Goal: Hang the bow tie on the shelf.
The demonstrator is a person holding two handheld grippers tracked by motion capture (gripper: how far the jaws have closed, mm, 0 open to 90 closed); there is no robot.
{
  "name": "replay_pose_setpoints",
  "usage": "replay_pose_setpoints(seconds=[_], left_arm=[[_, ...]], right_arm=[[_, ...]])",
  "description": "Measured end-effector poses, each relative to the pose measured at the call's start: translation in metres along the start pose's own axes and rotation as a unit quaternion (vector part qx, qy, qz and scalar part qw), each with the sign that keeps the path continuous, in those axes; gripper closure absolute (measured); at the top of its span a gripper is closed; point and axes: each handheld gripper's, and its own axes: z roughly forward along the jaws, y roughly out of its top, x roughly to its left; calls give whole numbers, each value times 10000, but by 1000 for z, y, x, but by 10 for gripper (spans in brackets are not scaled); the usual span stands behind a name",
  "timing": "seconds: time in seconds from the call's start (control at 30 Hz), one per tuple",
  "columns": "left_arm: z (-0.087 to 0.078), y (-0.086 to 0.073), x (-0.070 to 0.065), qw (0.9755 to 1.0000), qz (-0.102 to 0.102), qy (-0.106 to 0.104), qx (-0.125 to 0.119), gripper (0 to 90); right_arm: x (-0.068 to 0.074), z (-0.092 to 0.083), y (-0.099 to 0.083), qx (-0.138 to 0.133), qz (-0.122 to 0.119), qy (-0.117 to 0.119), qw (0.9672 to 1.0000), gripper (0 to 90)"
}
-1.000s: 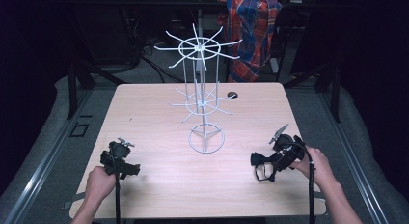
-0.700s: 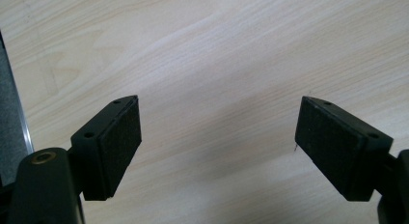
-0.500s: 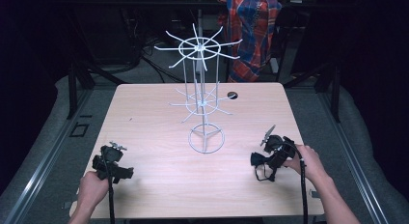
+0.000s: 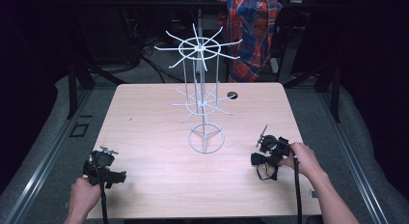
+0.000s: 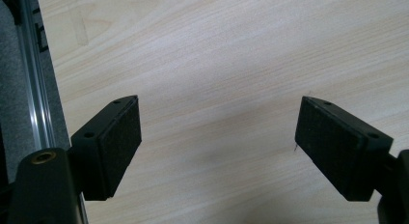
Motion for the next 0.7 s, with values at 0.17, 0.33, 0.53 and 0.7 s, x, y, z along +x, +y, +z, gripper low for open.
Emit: replay_pose_setpoints(seconds=[0.17, 0.33, 0.53, 0.7], left_arm=[[0, 0, 1, 10000, -6, -1, 0, 168], [1, 2, -1, 10000, 35, -14, -6, 168], [2, 7, -3, 10000, 77, -39, -22, 168], [5, 11, -5, 9999, 139, -72, -34, 168]], right_arm=[[1, 3, 1, -6, 103, 23, 9999, 698], [-4, 0, -3, -167, 468, 149, 9987, 747], [-6, -2, -8, -416, 906, 286, 9946, 764], [-13, -12, -14, -617, 1245, 408, 9895, 771]])
